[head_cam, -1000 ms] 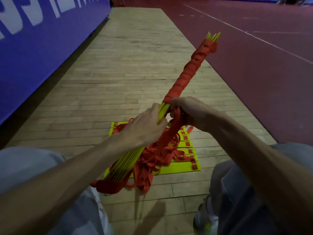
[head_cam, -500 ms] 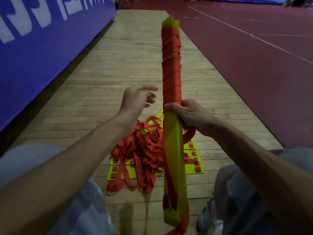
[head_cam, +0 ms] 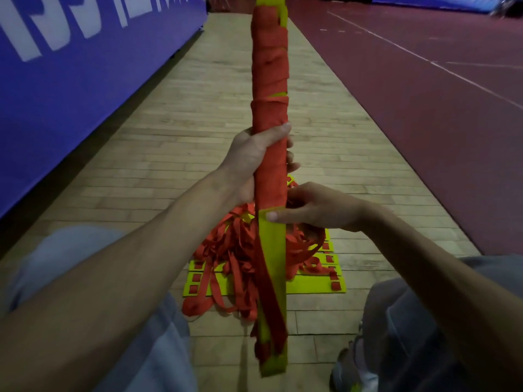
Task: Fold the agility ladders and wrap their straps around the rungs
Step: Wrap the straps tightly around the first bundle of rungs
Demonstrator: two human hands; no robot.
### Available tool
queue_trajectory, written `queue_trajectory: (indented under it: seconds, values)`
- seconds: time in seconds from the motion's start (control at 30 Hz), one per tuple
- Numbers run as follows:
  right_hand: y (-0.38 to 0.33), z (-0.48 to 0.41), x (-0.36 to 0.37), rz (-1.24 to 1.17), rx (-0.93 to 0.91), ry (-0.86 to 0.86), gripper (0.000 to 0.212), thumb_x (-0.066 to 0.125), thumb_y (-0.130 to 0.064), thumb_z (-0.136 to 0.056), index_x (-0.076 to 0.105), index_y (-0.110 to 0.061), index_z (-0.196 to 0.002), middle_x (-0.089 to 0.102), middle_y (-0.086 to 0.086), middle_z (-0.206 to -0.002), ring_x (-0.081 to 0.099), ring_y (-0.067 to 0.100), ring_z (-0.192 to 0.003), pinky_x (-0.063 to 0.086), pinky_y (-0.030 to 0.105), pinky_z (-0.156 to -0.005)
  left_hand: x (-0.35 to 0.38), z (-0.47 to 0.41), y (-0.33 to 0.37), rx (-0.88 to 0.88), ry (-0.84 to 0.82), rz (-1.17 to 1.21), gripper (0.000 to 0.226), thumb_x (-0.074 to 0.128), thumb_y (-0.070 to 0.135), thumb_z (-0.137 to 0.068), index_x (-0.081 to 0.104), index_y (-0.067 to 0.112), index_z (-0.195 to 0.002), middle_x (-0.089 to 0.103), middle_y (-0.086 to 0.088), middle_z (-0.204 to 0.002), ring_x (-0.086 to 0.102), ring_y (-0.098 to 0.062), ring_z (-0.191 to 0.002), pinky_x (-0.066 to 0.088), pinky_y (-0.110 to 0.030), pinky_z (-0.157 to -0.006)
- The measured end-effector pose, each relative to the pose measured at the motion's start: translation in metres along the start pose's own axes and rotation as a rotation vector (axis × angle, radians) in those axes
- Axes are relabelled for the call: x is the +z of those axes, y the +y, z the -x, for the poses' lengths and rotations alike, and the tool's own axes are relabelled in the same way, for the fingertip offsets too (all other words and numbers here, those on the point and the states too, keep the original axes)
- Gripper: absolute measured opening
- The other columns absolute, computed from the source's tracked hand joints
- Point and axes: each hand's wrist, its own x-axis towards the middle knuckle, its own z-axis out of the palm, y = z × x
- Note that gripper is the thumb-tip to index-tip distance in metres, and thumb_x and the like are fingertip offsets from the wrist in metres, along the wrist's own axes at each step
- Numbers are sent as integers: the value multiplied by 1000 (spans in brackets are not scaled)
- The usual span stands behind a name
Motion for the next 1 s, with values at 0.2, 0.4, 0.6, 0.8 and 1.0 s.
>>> queue_trajectory:
  seconds: [0.2,0.4,0.6,0.8,1.0]
  values:
    - [0,-3,-1,159,15,89,31,71,-34,-89,64,-3,-92,60,3,-67,56,6,-47,47,21,-47,-7,-15,0,151,390,-95,11,66,11,-91,56,9,-94,54,-4,-66,51,-15,-48,49,-27,-51]
    - [-3,-5,16,394,42,262,51,70,-66,-74,56,-18,-64,56,-3,-56,52,6,-49,40,20,-48,-7,-11,-3,44,457,-61,14,55,24,-91,50,12,-86,50,-1,-61,50,-17,-54,46,-33,-63]
    - [2,-5,17,332,127,340,44,75,-42,-80,69,2,-80,71,20,-78,60,19,-54,48,34,-50,-1,-4,-6,-53,204,47,10,49,11,-98,56,10,-91,51,-3,-78,50,-15,-72,45,-29,-62]
    - [-1,1,12,-35,88,193,31,68,-23,-81,66,6,-93,68,16,-76,62,25,-66,45,25,-49,-2,-4,-12,83,199,-158,28,79,28,-72,65,19,-94,64,6,-73,61,-11,-70,49,-27,-61]
    - [-12,5,6,-28,41,11,17,69,-27,-90,65,-10,-86,66,10,-73,57,18,-55,47,25,-46,3,4,-6,52,130,112,19,61,4,-88,51,7,-103,68,-13,-80,72,-29,-68,58,-31,-61]
